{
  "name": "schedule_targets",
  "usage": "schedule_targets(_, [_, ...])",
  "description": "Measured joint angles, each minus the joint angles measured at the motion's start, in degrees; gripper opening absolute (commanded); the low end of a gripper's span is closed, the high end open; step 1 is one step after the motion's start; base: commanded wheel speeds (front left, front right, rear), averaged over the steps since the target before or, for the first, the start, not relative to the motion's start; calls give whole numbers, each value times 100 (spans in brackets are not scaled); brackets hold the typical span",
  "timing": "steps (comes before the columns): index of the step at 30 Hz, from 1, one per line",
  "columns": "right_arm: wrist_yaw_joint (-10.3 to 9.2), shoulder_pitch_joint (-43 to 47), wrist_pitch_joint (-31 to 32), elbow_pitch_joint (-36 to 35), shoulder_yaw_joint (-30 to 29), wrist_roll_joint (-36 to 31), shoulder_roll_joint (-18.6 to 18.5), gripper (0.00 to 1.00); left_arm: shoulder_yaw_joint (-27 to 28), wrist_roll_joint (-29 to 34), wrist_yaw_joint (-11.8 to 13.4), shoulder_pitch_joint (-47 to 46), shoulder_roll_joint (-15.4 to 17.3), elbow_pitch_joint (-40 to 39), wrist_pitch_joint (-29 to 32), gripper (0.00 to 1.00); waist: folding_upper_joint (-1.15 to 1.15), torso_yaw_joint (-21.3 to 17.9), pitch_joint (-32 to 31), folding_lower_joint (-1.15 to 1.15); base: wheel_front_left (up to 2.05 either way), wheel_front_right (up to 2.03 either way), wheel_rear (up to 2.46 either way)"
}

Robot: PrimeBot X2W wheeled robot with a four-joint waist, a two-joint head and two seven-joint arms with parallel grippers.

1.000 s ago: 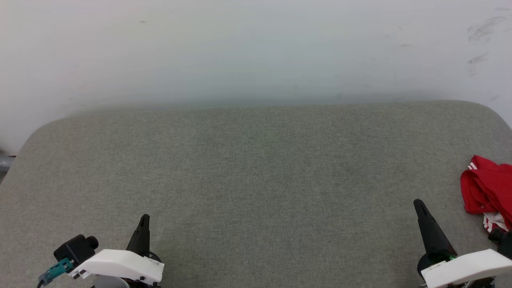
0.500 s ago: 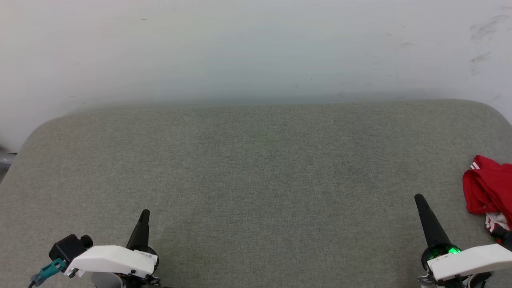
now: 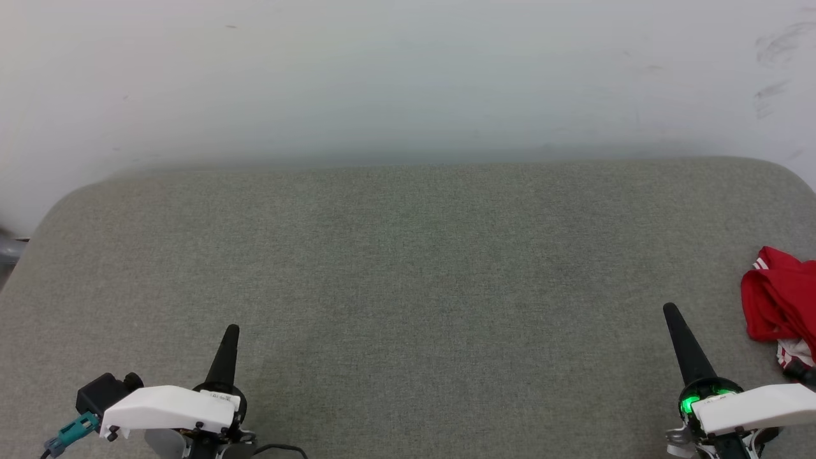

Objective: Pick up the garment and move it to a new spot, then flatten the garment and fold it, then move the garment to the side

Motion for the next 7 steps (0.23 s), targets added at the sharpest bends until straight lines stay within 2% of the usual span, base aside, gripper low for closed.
schedule_targets(7, [-1, -91, 21, 125, -14, 390, -1, 0, 88, -341, -86, -21, -52, 7, 102, 0, 0, 14, 18, 0, 0, 0, 0])
